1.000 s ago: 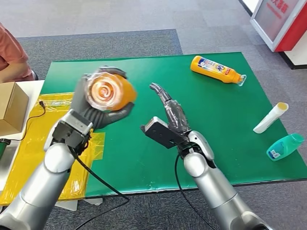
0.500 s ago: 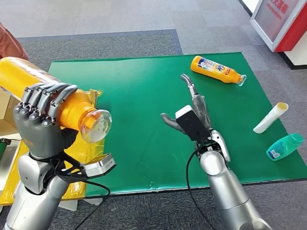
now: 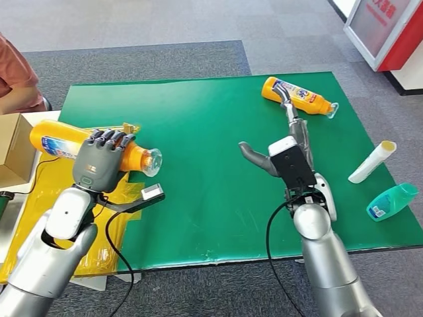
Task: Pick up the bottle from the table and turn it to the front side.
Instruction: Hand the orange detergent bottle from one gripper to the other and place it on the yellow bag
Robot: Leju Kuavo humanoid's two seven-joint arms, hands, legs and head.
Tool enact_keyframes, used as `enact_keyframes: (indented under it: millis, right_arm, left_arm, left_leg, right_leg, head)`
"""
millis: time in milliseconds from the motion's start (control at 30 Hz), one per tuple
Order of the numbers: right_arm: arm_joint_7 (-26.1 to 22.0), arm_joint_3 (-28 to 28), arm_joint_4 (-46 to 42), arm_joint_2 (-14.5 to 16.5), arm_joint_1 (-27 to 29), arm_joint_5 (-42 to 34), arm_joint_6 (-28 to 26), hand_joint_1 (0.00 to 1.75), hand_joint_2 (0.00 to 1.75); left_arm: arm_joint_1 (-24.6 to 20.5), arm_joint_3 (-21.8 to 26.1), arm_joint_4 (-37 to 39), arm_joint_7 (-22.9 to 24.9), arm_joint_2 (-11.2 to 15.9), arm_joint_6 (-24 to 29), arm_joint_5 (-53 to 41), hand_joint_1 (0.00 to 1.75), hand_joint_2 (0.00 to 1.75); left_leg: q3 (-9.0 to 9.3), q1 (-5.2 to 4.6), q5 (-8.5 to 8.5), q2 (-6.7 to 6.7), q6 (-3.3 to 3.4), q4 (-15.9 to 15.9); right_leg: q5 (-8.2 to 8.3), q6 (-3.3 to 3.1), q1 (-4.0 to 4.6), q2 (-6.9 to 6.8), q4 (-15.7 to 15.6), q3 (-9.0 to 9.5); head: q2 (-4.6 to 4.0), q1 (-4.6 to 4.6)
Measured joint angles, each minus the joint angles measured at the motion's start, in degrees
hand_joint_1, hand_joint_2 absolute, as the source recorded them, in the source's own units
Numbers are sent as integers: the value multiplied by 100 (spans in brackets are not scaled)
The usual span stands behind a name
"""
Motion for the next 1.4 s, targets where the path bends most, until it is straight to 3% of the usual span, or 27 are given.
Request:
enact_keyframes:
  millis: [267,500,700,867,1000,1233,1400]
  right_arm:
    - [-157,-33,-211,0,-8,-93,30,0,175]
    - [-242,7,-983,0,4,-128,27,0,175]
    - [-235,80,-1247,0,28,-95,-28,0,175]
    - [-203,75,-1339,-7,173,-4,-153,0,175]
    - [-193,61,-1427,-24,301,69,-190,0,175]
    - [-195,61,-1556,-52,417,131,-206,0,175]
    - [-192,61,-1598,-82,536,135,-265,0,175]
  left_arm:
    - [-68,-33,572,-124,13,-340,655,175,175]
    - [-36,19,1737,-461,-241,-298,1366,175,175]
    - [57,19,2571,-218,-535,-161,1309,175,175]
    - [360,77,2658,145,-689,57,1029,175,175]
    - [600,177,2548,365,-792,155,735,3,175]
    - [856,554,2547,509,-960,630,459,0,175]
    - [1100,787,2459,509,-1036,1275,185,0,175]
  left_leg:
    - [-1,0,-2,0,0,0]
    - [-1,0,-2,0,0,0]
    - [-3,-1,-3,-1,0,0]
    - [2,-1,-6,-1,-3,-1]
    - [7,0,-7,-1,-4,-2]
    - [9,0,-7,-1,-4,-2]
    - [7,0,-6,-1,-3,-2]
  right_leg:
    - [-2,-1,0,0,0,-1]
    - [-2,-1,0,-1,0,0]
    - [-2,-1,-1,-1,-1,2]
    - [-4,-2,-1,-1,0,5]
    - [-7,-2,-1,-1,0,11]
    - [-6,-2,1,-1,0,12]
    - [-6,-1,0,-1,0,10]
  head:
    - [0,1]
    - [0,1]
    - [0,1]
    - [0,0]
    - [0,0]
    - [0,0]
    - [0,1]
